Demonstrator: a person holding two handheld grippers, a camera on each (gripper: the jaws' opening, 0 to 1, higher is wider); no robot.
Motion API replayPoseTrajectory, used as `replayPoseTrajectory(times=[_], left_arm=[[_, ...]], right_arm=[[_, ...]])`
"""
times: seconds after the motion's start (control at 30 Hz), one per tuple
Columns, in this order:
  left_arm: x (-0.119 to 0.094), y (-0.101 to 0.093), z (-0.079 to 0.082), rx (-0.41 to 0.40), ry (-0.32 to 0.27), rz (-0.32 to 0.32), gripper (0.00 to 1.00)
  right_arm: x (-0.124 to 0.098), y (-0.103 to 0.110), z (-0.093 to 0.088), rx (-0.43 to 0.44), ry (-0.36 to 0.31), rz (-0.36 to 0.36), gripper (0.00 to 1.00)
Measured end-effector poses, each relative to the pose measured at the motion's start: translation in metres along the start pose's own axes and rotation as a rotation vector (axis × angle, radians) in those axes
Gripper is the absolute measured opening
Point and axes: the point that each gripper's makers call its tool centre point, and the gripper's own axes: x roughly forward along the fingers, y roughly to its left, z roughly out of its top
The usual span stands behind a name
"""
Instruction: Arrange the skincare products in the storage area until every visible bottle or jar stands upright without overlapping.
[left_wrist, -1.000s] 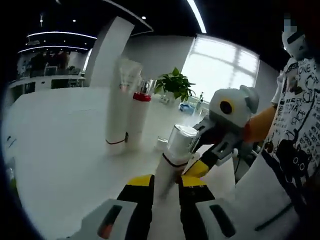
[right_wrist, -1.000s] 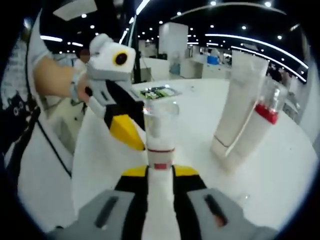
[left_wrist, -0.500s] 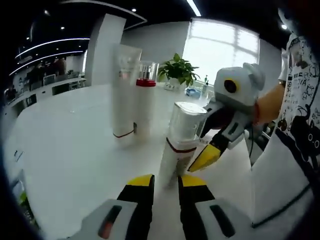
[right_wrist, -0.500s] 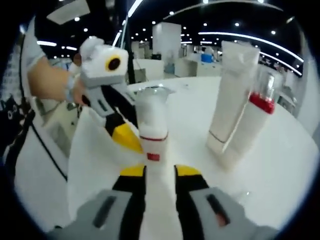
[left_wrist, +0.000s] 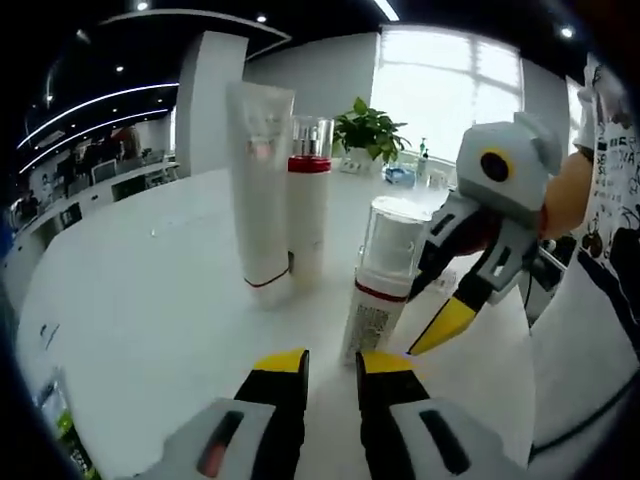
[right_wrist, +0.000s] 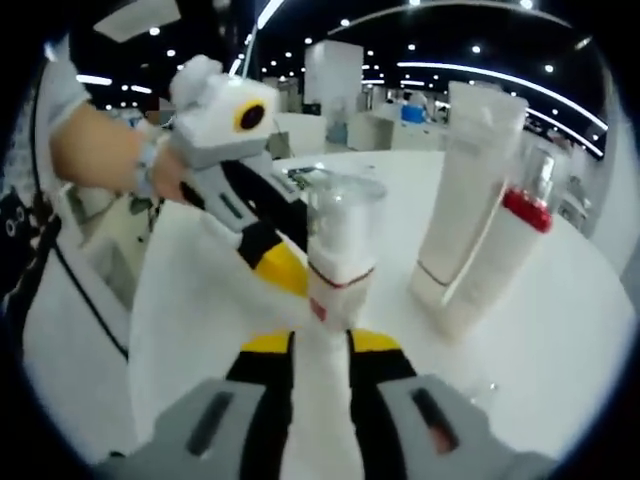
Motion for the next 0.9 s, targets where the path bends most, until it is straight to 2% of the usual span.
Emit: replayPoseTrajectory(times=[0.2, 0.3, 0.4, 0.5, 0.6, 0.63, 0.73, 0.9], left_arm=[[-0.003, 0.002, -0.007, -0.01, 0.032, 0.029, 0.19], [-0.008, -0.01, -0.017, 0.001, 0.064, 0.032, 0.19], [-0.004, -0.023, -0.016, -0.001, 0.05, 0.065, 0.19], [0.003, -0.026, -0.005, -0.056, -0.018, 0.125, 0.19], [0.012, -0.031, -0.009, -0.109, 0.0, 0.109, 0.19], [0.014, -0.03, -0.012, -0.133, 0.02, 0.117, 0.19], [0.016, -0.02, -0.01, -0.074, 0.025, 0.169, 0.19], [0.022, -0.006, -0.006, -0.07, 0.029, 0.199, 0.17]], right_arm=[[-0.006, -0.005, -0.005, 0.021, 0.004, -0.021, 0.19], [-0.016, -0.009, -0.01, 0.039, 0.005, -0.034, 0.19], [-0.03, -0.015, -0.016, 0.077, -0.005, -0.063, 0.19], [-0.045, -0.03, -0.025, 0.125, -0.006, -0.146, 0.19], [-0.057, -0.05, -0.036, 0.177, 0.004, -0.241, 0.19], [-0.062, -0.057, -0.039, 0.2, 0.001, -0.268, 0.19], [-0.07, -0.068, -0.04, 0.226, -0.013, -0.303, 0.19], [-0.077, -0.074, -0.042, 0.229, -0.008, -0.346, 0.19]])
